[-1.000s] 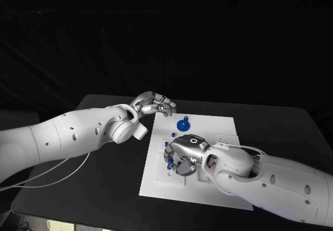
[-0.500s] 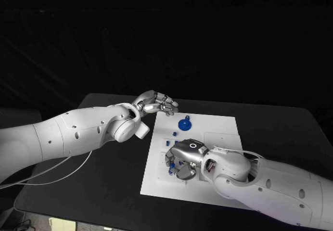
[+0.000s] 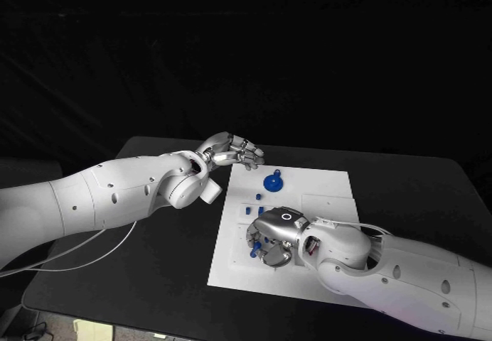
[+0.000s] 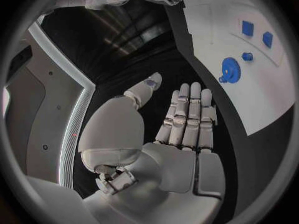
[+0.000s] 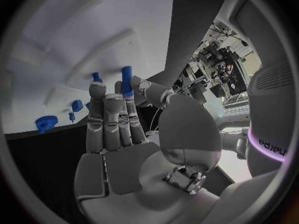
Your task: Assemble the parts on the task board
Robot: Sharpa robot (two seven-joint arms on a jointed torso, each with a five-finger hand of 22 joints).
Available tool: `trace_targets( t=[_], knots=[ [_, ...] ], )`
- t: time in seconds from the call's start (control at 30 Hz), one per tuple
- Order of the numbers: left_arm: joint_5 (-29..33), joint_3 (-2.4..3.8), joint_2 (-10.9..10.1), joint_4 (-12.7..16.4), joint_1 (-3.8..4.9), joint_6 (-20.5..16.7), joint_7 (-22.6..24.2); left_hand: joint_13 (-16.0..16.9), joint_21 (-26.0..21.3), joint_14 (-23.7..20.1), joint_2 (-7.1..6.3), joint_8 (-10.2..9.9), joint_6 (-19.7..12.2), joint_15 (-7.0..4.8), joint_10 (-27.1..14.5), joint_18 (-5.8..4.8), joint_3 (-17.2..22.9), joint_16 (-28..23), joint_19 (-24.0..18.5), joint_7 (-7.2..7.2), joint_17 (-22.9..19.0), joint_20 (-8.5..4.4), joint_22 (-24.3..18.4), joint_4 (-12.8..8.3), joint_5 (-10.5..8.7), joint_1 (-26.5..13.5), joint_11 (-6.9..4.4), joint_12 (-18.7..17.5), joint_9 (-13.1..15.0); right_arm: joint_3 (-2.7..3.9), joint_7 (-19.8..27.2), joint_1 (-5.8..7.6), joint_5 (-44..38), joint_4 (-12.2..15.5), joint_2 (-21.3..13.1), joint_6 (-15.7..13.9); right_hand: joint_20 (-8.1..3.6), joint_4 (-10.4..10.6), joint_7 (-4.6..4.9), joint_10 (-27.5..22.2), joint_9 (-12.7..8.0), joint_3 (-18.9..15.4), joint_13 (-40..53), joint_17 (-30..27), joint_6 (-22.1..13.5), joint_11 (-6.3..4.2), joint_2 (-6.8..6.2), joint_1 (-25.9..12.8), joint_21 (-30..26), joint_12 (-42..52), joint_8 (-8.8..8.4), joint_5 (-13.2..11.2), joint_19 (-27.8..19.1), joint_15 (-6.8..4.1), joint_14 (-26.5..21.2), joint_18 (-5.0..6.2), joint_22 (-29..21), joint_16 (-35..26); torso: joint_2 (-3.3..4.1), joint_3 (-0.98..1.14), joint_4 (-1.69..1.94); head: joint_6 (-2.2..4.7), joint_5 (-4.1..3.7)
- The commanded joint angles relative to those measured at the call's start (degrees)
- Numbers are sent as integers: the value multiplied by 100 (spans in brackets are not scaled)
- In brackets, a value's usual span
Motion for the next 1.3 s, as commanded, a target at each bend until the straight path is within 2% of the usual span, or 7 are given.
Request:
trace_targets(
  t=[0.03, 0.37, 0.7, 1.07, 1.2, 1.27, 1.3],
  knots=[
    [24, 2, 29, 11, 2, 77, 72, -7, -35, 35, 6, 34, -40, -8, -39, 90, -4, -39, 2, 14, 10, 32, 9, 36, -27, -39, -10, 3, -9, -13, -52, -7, -129, -29, 14, 72, -38, -18, -15, 222, -1, -22, 458, 9, 28, -55, 50, -5, 27, 14, 19, 18, -18, -66, -17, 258, 108, 1, 0, -4, 5, -11, 4],
    [24, 2, 17, 32, 2, 76, 70, -9, -38, 36, 6, 35, -42, -8, -39, 90, -4, -43, 2, 14, 14, 32, 10, 37, -26, -37, -10, 3, -10, -43, -227, -11, -428, -41, 66, 39, -38, -32, -18, 221, 7, -18, 471, 9, 31, -56, 43, 0, 29, 14, 22, 18, -21, -67, -15, 258, 109, -1, 1, -9, 5, -25, -1],
    [24, 2, 20, 44, 3, 75, 67, -11, -41, 36, 5, 36, -42, -8, -39, 90, -3, -47, 2, 14, 18, 32, 12, 36, -26, -33, -10, 3, -10, -162, -255, -11, -536, -27, 190, 206, -38, -41, -20, 222, 14, -15, 483, 10, 35, -57, 33, 3, 33, 16, 25, 18, -21, -68, -12, 258, 110, -1, 0, -9, 6, -40, -12],
    [24, 2, 7, 49, 3, 74, 63, -14, -44, 36, 3, 37, -44, -7, -40, 91, -3, -52, 2, 14, 23, 33, 15, 37, -26, -31, -9, 3, -10, -190, -241, -11, -456, -23, 202, 350, -34, -53, -20, 216, 20, -8, 498, 10, 33, -57, 17, -1, 33, 13, 24, 18, -29, -68, -15, 258, 110, -6, -1, -10, 2, -61, -15],
    [24, 2, 3, 44, 3, 73, 58, -14, -45, 36, 5, 37, -44, -7, -39, 90, -3, -53, 3, 14, 25, 33, 16, 38, -26, -31, -9, 4, -10, -193, -202, -11, -330, -18, 175, 292, -12, -69, -11, 182, 22, 71, 523, -2, 15, -45, -57, -30, 17, -7, 3, 37, -65, -56, -31, 258, 104, -35, 0, -4, 2, -67, -12],
    [23, 2, 0, 42, 3, 71, 56, -14, -45, 36, 5, 38, -44, -7, -39, 91, -3, -53, 3, 14, 25, 33, 16, 38, -25, -30, -9, 3, -10, -193, -169, -11, -211, -21, 156, 212, 4, -140, -6, 176, 26, 16, 551, -10, 23, -35, -167, -132, 28, -12, -6, 198, -68, -50, -24, 258, 112, -47, -1, -4, 2, -66, -11],
    [23, 2, -3, 43, 3, 71, 55, -15, -46, 36, 5, 38, -44, -7, -39, 91, -3, -54, 3, 14, 26, 33, 16, 38, -25, -30, -9, 4, -10, -193, -148, -11, -148, -21, 147, 156, 9, -172, -3, 160, 29, -71, 571, -15, 15, -35, -221, -240, 37, -22, -18, 410, -68, -43, -21, 258, 113, -57, -1, -3, 2, -65, -10]
  ],
)
